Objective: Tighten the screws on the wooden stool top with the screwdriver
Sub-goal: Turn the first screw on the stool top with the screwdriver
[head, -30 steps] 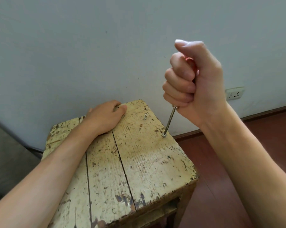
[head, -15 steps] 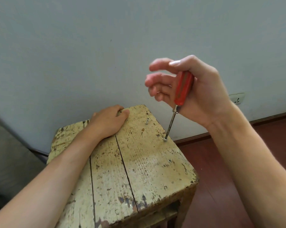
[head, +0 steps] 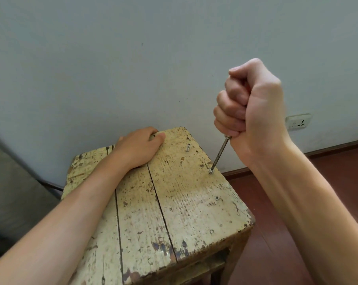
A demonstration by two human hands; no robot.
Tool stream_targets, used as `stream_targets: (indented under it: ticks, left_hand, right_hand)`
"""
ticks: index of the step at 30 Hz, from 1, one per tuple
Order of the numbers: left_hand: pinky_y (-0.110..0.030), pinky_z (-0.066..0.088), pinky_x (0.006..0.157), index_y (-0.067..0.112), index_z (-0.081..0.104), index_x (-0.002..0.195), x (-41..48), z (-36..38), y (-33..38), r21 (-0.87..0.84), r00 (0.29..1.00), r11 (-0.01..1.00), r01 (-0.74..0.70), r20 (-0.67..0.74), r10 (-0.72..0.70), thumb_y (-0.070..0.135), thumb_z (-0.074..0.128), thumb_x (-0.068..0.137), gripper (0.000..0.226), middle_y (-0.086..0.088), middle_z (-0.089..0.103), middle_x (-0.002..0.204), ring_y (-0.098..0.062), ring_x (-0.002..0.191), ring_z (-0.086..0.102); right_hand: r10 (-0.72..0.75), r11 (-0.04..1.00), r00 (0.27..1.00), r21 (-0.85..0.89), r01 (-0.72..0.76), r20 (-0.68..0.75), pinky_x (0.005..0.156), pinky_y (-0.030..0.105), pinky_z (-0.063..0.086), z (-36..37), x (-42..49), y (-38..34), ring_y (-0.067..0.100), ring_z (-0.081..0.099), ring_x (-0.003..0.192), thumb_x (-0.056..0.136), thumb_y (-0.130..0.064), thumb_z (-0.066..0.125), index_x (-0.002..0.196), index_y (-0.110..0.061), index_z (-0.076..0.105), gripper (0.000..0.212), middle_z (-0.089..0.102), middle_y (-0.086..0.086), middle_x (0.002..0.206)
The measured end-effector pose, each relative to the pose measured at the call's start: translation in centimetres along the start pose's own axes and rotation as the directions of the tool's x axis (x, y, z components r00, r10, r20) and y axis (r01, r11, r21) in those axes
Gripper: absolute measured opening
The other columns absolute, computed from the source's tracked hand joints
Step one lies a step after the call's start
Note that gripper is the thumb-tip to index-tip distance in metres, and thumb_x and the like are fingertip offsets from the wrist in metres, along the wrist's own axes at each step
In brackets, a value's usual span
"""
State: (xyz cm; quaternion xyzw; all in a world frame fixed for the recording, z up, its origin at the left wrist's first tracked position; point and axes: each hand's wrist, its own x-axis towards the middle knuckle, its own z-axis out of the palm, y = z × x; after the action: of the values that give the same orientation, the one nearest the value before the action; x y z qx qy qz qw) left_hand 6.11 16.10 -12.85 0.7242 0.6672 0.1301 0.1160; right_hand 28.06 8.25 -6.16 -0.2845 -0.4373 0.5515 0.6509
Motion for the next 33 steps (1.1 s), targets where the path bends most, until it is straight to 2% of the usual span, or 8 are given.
stream_targets:
  ticks: [3,9,14,18,24,28,30,33]
  left_hand:
    - [-0.047,0.036,0.110,0.029,0.058,0.132,-0.1,-0.1,0.1,-0.002,1.000,1.000,-0.003,-0.012,0.003,0.056,0.033,0.103,0.047,0.005,0.063,0.131,-0.024,0.125,0.055]
    - [-0.048,0.036,0.110,0.029,0.058,0.132,-0.1,0.0,0.3,-0.010,1.000,1.000,-0.010,-0.008,0.010,0.056,0.033,0.103,0.046,0.005,0.063,0.131,-0.024,0.123,0.055]
    - [-0.048,0.038,0.108,0.031,0.058,0.130,-0.1,0.0,0.2,-0.001,1.000,1.000,-0.005,-0.010,0.005,0.057,0.033,0.103,0.046,0.006,0.063,0.126,-0.023,0.120,0.056]
    - [-0.050,0.037,0.110,0.030,0.057,0.134,-0.2,0.1,0.1,-0.015,1.000,1.000,0.000,0.002,0.000,0.058,0.033,0.103,0.048,0.007,0.062,0.129,-0.023,0.123,0.055]
    - [-0.048,0.037,0.110,0.029,0.056,0.134,-0.2,-0.1,0.3,-0.009,1.000,1.000,-0.001,0.009,0.001,0.056,0.032,0.104,0.047,0.006,0.062,0.131,-0.023,0.124,0.055]
    - [-0.047,0.037,0.109,0.029,0.057,0.133,-0.2,-0.1,0.4,-0.009,1.000,1.000,-0.001,0.007,0.001,0.056,0.033,0.104,0.046,0.005,0.062,0.131,-0.023,0.124,0.054]
    - [-0.048,0.038,0.109,0.029,0.057,0.133,-0.2,-0.2,0.4,-0.010,1.000,1.000,-0.004,0.007,0.005,0.056,0.033,0.104,0.047,0.004,0.062,0.132,-0.023,0.124,0.055]
    - [-0.049,0.038,0.109,0.029,0.057,0.134,-0.3,-0.2,0.3,-0.007,1.000,1.000,-0.007,0.005,0.007,0.056,0.032,0.104,0.048,0.004,0.062,0.132,-0.023,0.124,0.055]
  right_hand:
    - [-0.008,1.000,1.000,-0.001,0.008,-0.010,0.040,0.022,0.017,-0.2,-0.2,-0.1,0.014,0.015,0.037,0.105,-0.027,0.041,0.059,-0.021,0.030,0.048,0.020,-0.005,0.046]
    - [0.152,0.982,0.883,0.037,-0.187,0.443,0.048,0.026,0.035,-1.9,0.9,-0.8,0.015,0.036,0.045,0.085,-0.032,0.054,0.095,-0.016,0.064,0.021,0.048,0.002,0.065]
    - [0.124,0.985,0.791,0.025,-0.173,0.599,0.062,0.029,0.053,-1.5,2.0,-0.4,0.023,0.059,0.059,0.084,-0.032,0.042,0.062,-0.014,0.071,0.040,0.066,0.008,0.065]
    - [0.148,0.975,0.754,0.036,-0.221,0.640,0.036,0.016,0.024,-1.0,1.8,-0.1,0.015,0.028,0.031,0.086,-0.031,0.039,0.045,-0.020,0.048,0.044,0.044,-0.002,0.037]
    - [0.071,0.993,0.968,0.074,-0.091,0.242,0.037,0.015,0.014,-0.7,1.0,0.2,0.012,0.012,0.034,0.102,-0.022,0.028,0.048,-0.022,0.032,0.054,0.021,-0.006,0.040]
    - [-0.073,0.997,0.993,-0.007,0.073,-0.087,0.041,0.018,0.017,-0.1,0.0,0.8,0.014,0.015,0.038,0.105,-0.025,0.032,0.054,-0.023,0.031,0.051,0.023,-0.006,0.045]
    - [-0.091,0.996,0.991,-0.027,0.088,-0.098,0.041,0.020,0.018,0.0,-0.1,0.9,0.015,0.015,0.040,0.106,-0.025,0.034,0.056,-0.022,0.034,0.050,0.024,-0.006,0.047]
    - [-0.033,0.999,0.994,-0.012,0.034,0.100,0.044,0.024,0.029,-1.0,0.5,0.4,0.017,0.028,0.045,0.103,-0.024,0.040,0.065,-0.018,0.049,0.039,0.034,-0.002,0.053]
